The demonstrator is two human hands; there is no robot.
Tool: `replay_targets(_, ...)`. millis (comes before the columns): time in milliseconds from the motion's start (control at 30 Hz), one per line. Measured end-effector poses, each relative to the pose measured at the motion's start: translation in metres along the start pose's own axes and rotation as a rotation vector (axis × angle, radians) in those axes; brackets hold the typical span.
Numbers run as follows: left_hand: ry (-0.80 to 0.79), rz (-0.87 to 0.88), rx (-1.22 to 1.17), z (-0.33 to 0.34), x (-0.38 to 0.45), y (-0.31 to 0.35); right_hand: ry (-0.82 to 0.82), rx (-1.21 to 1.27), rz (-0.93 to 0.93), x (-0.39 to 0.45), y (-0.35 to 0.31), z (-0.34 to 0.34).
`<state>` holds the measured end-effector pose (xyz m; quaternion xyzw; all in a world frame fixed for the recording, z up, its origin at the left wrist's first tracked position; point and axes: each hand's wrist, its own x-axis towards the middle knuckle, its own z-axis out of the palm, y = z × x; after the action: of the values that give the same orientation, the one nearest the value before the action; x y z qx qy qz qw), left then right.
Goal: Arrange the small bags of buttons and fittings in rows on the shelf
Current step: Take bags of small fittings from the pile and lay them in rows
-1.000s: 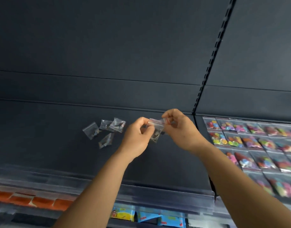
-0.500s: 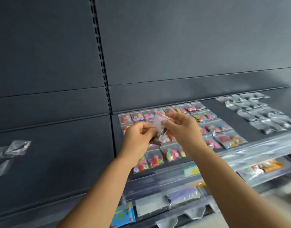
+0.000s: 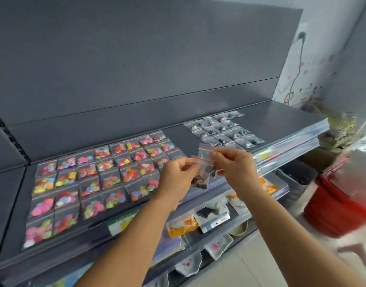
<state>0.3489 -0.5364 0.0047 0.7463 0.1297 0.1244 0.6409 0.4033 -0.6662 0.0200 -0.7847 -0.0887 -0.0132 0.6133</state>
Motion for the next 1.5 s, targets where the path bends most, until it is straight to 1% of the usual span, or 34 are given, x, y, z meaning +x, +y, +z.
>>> replay_targets(233,-0.049,-0.003,-0.040,0.089,0.040,0.014,0.108,0.055,0.023,0.032,0.022,-0.073)
replay_targets(467,-0.095,0.036,-0.068,0.164,0.111,0.014,0.222,0.059,0.034,0.100,0.055,-0.119)
replay_targets(600,-0.105,0.121,-0.040,0.194,0.159,0.019,0.204,0.083,0.049,0.152,0.064,-0.136)
replay_targets(733,-0.108,0.116,0.014,0.216,0.207,0.023,0.203,0.087,0.053,0.202,0.074,-0.144)
replay_targets(867,-0.096,0.115,0.037,0.233,0.242,0.028,0.212,0.156,0.073,0.243,0.082,-0.150)
replay_targets(1000,-0.028,0.114,0.063,0.240,0.267,0.026,0.173,0.210,0.115,0.276,0.095,-0.151)
replay_targets(1100,0.024,0.103,0.078,0.246,0.282,0.022,0.106,0.220,0.150,0.299,0.106,-0.145)
replay_targets(1200,0.083,0.075,0.131,0.252,0.297,0.017,0.044,0.237,0.146,0.327,0.114,-0.139)
replay_targets(1333,0.218,0.013,0.189,0.258,0.323,0.013,-0.009,0.150,0.122,0.367,0.125,-0.141)
replay_targets(1433,0.333,-0.032,0.170,0.260,0.343,0.013,-0.038,0.029,0.109,0.401,0.134,-0.152)
replay_targets(1500,0.384,-0.073,0.201,0.264,0.353,0.010,-0.079,-0.068,0.106,0.420,0.142,-0.159)
